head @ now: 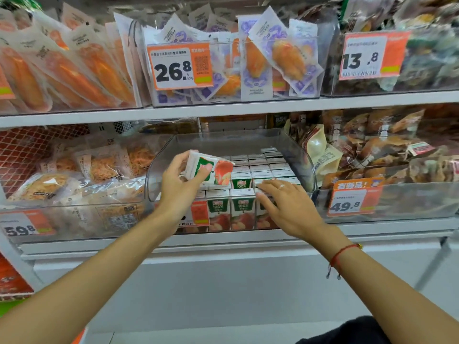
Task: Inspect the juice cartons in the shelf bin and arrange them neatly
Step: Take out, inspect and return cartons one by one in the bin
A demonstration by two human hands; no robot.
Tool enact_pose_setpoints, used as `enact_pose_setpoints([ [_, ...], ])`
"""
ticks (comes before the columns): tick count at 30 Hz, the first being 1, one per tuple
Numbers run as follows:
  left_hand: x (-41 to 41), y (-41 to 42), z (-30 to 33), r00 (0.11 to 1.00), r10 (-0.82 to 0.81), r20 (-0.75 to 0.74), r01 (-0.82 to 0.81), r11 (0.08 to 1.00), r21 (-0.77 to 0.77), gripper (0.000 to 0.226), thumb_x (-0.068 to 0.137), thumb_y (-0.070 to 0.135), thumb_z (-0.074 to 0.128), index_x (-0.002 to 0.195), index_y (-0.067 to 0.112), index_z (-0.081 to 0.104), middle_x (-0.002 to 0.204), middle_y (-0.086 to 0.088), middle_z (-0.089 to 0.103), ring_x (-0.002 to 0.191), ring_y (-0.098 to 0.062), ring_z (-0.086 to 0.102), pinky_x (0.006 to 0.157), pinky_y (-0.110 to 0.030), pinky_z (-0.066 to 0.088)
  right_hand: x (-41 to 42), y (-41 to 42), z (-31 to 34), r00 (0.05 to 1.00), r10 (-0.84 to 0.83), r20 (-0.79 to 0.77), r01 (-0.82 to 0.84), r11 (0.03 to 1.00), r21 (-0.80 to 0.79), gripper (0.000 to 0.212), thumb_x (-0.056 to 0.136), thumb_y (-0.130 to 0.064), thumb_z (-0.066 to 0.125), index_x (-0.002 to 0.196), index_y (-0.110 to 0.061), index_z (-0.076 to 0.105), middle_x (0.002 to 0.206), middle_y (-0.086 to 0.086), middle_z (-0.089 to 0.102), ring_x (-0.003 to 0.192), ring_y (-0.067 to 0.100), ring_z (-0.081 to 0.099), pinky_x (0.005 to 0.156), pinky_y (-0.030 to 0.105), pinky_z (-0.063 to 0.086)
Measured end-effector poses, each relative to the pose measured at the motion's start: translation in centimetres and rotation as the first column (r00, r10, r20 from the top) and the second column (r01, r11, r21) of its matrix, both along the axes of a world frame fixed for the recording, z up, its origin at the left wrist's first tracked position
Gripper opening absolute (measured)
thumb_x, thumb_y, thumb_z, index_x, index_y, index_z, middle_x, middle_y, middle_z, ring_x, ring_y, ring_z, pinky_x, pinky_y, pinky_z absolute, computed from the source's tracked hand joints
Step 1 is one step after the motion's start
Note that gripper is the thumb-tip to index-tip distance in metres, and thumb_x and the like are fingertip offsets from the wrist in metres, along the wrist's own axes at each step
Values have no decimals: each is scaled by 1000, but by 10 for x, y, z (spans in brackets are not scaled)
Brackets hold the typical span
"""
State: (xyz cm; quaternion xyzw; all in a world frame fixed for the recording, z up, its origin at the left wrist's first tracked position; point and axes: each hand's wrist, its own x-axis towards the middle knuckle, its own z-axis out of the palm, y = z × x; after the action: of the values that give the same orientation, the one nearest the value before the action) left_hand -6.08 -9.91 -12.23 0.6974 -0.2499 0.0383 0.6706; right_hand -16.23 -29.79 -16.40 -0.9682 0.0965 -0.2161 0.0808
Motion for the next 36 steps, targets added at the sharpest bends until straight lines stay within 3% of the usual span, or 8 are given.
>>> enact_pose_setpoints([
  [4,17,-32,8,979,-152,138,128,977,170,36,89,11,70,119,25,56,117,-2,63,109,-17,61,79,-14,53,1,-3,-3,999,-11,45,10,1000,24,40,104,-42,32,130,-27,58,131,-9,59,122,15,50,102,34,33],
  [9,35,-49,15,907,-328,262,162,849,502,43,87,15,72,127,25,59,120,1,63,108,-21,59,94,-43,50,5,-4,-7,996,-38,77,35,999,37,39,103,-43,33,127,-29,59,128,-11,60,120,14,50,99,32,31],
  [13,48,-51,33,855,-461,237,169,680,713,51,88,21,71,136,23,55,130,3,57,118,-16,54,101,-38,46,8,-6,-8,995,-38,96,33,998,51,37,102,-43,34,125,-29,60,125,-11,61,118,13,51,97,31,31],
  [15,50,-54,40,841,-494,220,149,602,784,51,90,25,69,139,23,54,120,5,55,117,-15,50,102,-35,42,8,-7,-9,994,-42,97,36,998,60,38,102,-44,34,125,-29,60,125,-11,61,118,13,51,96,30,31],
  [19,53,-63,41,826,-529,196,141,529,837,48,93,26,65,139,19,54,97,-4,56,104,-26,53,92,-34,43,8,-6,-8,994,-51,93,44,996,82,38,101,-45,34,124,-30,60,125,-12,60,117,12,50,97,29,31],
  [24,57,-72,29,828,-535,169,108,447,888,58,92,33,66,144,23,44,134,-1,51,120,-16,49,102,-31,41,7,-4,-6,994,-47,99,38,995,98,38,101,-45,36,125,-29,60,127,-12,60,118,12,50,98,29,31],
  [29,59,-71,12,803,-568,178,113,438,892,30,98,22,57,127,18,63,128,1,63,114,-11,59,97,-27,47,7,-3,-6,995,-61,85,52,993,102,40,101,-47,35,128,-30,58,130,-12,58,120,11,49,99,29,30],
  [36,57,-67,5,801,-558,218,85,467,880,31,101,17,49,126,30,63,138,10,57,130,-9,48,108,-37,41,8,-2,-4,994,-79,77,71,992,105,39,100,-46,35,127,-31,59,128,-13,59,119,10,49,97,29,31],
])
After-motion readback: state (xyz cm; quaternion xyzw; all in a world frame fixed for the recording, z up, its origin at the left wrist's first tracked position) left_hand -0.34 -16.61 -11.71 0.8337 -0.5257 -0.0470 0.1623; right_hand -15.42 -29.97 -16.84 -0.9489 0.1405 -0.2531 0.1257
